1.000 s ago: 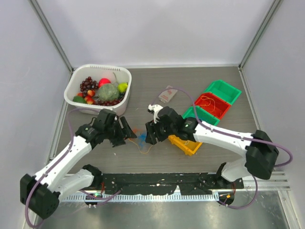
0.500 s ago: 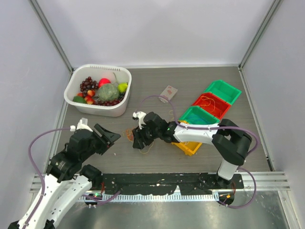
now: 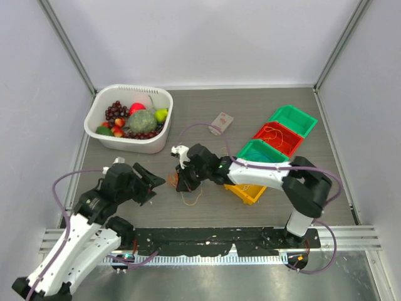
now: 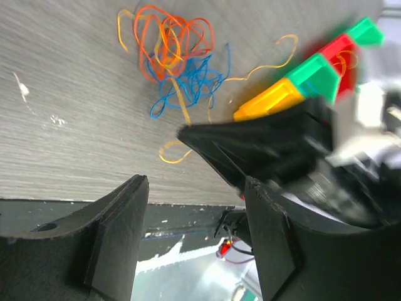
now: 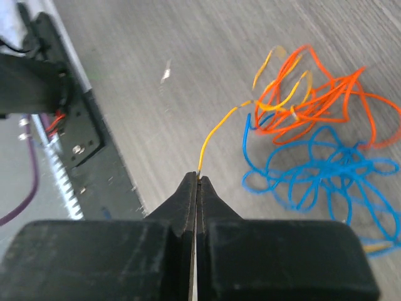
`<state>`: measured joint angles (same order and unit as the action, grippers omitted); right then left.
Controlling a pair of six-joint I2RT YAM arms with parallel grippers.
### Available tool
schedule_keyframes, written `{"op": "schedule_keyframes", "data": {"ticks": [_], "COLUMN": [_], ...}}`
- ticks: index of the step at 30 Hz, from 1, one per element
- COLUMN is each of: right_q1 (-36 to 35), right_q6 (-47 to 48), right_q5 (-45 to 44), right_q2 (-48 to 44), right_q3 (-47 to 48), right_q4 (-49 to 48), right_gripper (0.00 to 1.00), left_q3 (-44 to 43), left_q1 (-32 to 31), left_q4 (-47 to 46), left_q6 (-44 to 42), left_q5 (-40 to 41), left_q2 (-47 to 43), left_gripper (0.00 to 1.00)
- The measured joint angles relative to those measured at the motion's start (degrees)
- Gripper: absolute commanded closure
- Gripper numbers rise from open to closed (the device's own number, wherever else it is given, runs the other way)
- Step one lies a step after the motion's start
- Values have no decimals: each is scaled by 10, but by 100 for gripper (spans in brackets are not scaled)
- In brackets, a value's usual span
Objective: Untangle the cables
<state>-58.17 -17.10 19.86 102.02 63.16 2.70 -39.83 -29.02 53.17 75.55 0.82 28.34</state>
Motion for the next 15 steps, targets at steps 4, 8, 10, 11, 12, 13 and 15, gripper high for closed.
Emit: {"op": "schedule_keyframes", "data": {"ticks": [4, 8, 10, 11, 12, 13, 15], "right_q1": [-1, -1, -1, -1, -1, -1, -1], "right_q6": [-20, -47, -57, -59, -61, -63, -65], "right_q5": [12, 34, 37, 38, 38, 38, 38], "right_q2": [-107, -193, -207, -208, -208, -207, -206], "right_q3": [-40, -50, -50, -50, -50, -50, -50], "right_q4": [18, 14, 10, 10, 11, 17, 27], "right_gripper": [99, 99, 99, 99, 99, 99, 99], "left_q3": [42, 111, 127, 129, 129, 129, 127], "left_q1": [0, 0, 0, 0, 0, 0, 0], "left_q4": [-71, -217, -282, -318, -341, -363, -409], "left_q6": [35, 90, 114, 127, 132, 138, 147], "left_q5": [-52, -110, -143, -162, -174, -187, -212], "left_q2": [82, 156, 198, 225, 243, 259, 292], "left_gripper": [29, 24, 22, 21, 20, 21, 28]}}
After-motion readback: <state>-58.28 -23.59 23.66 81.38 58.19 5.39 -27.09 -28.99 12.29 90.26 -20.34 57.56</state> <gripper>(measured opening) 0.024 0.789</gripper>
